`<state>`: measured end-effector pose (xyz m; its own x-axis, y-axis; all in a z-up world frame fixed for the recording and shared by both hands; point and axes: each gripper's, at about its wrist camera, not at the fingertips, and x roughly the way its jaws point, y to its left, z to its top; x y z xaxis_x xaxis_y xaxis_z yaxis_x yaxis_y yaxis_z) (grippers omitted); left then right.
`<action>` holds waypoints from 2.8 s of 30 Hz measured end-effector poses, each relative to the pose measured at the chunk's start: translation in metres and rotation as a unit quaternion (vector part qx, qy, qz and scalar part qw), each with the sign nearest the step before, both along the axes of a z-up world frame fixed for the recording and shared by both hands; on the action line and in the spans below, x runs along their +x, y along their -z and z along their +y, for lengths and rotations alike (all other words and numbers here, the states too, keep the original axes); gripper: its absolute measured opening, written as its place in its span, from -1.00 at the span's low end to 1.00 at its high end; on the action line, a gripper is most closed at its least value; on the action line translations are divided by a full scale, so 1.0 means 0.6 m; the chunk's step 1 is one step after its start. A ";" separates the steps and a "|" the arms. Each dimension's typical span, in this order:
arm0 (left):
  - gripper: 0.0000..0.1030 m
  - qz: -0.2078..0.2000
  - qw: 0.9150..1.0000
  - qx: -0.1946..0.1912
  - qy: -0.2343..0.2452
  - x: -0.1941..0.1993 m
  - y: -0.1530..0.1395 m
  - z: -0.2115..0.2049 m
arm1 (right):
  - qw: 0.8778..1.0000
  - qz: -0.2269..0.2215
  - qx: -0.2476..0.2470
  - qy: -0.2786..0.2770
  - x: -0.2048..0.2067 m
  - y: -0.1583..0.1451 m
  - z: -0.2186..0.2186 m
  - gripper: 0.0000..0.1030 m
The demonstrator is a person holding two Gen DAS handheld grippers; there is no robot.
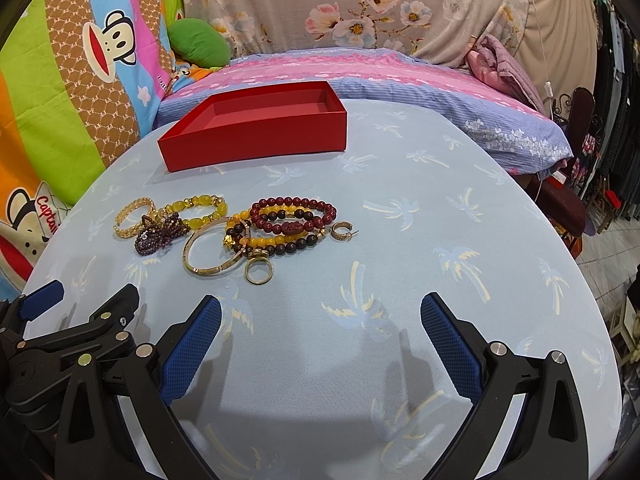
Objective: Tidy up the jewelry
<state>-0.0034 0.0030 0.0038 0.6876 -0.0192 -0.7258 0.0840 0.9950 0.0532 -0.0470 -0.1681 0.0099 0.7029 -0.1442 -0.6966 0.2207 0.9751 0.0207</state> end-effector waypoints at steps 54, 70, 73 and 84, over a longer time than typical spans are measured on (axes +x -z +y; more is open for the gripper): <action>0.03 0.037 0.998 -0.035 0.021 0.166 0.014 0.037 | 0.999 0.027 0.026 0.000 0.084 -0.011 -0.038 0.87; 0.03 0.028 0.998 -0.057 -0.005 0.131 0.011 0.049 | 0.998 0.025 0.047 -0.032 0.101 -0.013 -0.014 0.61; 0.03 0.023 0.998 -0.053 -0.007 0.124 0.007 0.050 | 0.997 0.032 0.045 -0.053 0.102 -0.009 0.011 0.55; 0.03 0.029 0.998 -0.054 -0.012 0.113 0.004 0.074 | 0.994 0.061 0.020 -0.088 0.126 0.015 0.075 0.55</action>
<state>0.0644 0.0474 0.0012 0.6451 -0.0836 -0.7595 0.0593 0.9965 -0.0593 0.0286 -0.1229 0.0009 0.6253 0.0028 -0.7803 0.0495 0.9978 0.0433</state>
